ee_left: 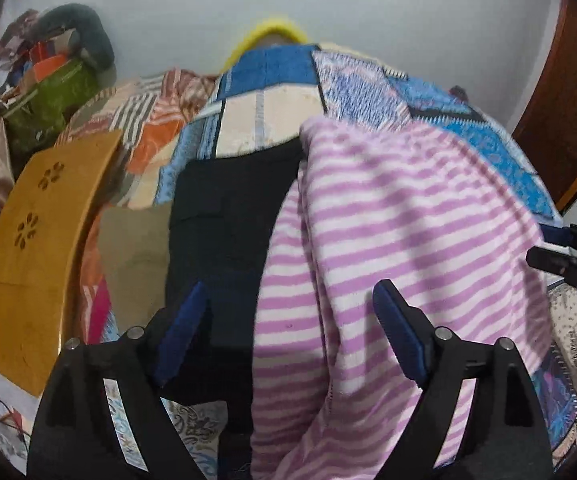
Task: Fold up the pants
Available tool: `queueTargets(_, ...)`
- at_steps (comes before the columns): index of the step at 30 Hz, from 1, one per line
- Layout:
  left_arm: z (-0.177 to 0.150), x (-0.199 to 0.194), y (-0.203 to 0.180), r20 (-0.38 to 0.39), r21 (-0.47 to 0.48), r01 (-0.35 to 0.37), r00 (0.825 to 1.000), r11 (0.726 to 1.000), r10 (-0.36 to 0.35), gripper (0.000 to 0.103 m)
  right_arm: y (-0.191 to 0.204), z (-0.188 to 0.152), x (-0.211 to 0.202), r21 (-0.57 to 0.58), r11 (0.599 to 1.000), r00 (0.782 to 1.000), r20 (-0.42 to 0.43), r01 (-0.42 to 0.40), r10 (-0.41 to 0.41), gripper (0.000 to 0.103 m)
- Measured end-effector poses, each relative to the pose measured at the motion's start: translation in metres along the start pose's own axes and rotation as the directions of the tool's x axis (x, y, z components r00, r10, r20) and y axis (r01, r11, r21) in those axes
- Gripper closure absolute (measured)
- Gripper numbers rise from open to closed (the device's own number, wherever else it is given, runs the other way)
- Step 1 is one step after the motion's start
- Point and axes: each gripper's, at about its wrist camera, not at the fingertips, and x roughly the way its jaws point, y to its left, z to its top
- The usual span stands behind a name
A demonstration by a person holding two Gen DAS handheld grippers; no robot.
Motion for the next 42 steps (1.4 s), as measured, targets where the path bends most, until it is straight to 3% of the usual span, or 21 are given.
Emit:
queueTargets(3, -0.006, 0.018, -0.005, -0.050, -0.006, 0.026, 0.998, 1.000, -0.026, 0.017, -0.006, -0.011, 0.019, 0.029, 0.999, 0.998, -0.053, -0.029, 0.030, 0.034)
queueTargets(5, -0.010, 0.031, -0.010, -0.079, -0.011, 0.022, 0.997, 1.000, -0.023, 0.011, -0.006, -0.015, 0.024, 0.034, 0.998, 0.998, -0.033, -0.050, 0.051, 0.027)
queueTargets(8, -0.009, 0.034, -0.021, -0.068, 0.008, 0.013, 0.998, 1.000, -0.013, 0.010, 0.001, -0.012, 0.027, 0.013, 0.998, 0.998, -0.013, -0.056, 0.056, 0.023)
queueTargets(10, -0.006, 0.034, -0.029, -0.061, 0.031, 0.004, 0.998, 1.000, -0.002, 0.011, 0.007, -0.008, 0.029, 0.012, 0.996, 0.996, -0.012, -0.093, 0.093, 0.027)
queueTargets(12, -0.003, 0.035, -0.031, -0.060, 0.024, 0.005, 0.998, 1.000, -0.003, 0.020, 0.013, -0.006, 0.033, 0.006, 0.993, 0.993, -0.015, -0.119, 0.119, 0.036)
queueTargets(13, -0.002, 0.036, -0.034, -0.067, 0.026, 0.046, 0.997, 0.999, -0.044, 0.046, 0.014, -0.006, 0.035, 0.001, 0.992, 0.992, -0.018, -0.124, 0.124, 0.044)
queueTargets(14, -0.001, 0.038, -0.035, -0.089, 0.019, 0.089, 0.992, 0.996, -0.087, 0.062, 0.016, -0.006, 0.037, -0.002, 0.992, 0.992, -0.018, -0.123, 0.123, 0.048)
queueTargets(16, 0.002, 0.039, -0.043, -0.093, 0.020, 0.067, 0.994, 0.998, -0.065, 0.064, 0.016, -0.004, 0.040, 0.009, 0.989, 0.988, -0.026, -0.150, 0.151, 0.071)
queueTargets(20, 0.003, 0.035, -0.055, -0.076, 0.084, 0.038, 0.997, 0.996, -0.031, 0.073, 0.018, -0.004, 0.040, 0.014, 0.987, 0.986, -0.027, -0.162, 0.163, 0.079)
queueTargets(29, 0.015, -0.018, -0.052, 0.005, 0.096, 0.077, 0.997, 0.992, -0.078, 0.081, 0.051, 0.018, -0.003, -0.068, 0.984, 0.986, 0.025, -0.162, 0.164, 0.083)
queueTargets(37, 0.038, -0.081, -0.026, 0.136, 0.126, -0.008, 0.991, 0.992, -0.009, 0.082, 0.090, 0.050, -0.026, -0.127, 0.978, 0.976, 0.118, -0.168, 0.183, 0.083)
queueTargets(42, 0.052, -0.080, 0.008, 0.169, 0.102, -0.058, 0.985, 0.993, 0.040, 0.082, 0.108, 0.069, -0.010, -0.155, 0.973, 0.967, 0.166, -0.169, 0.194, 0.083)
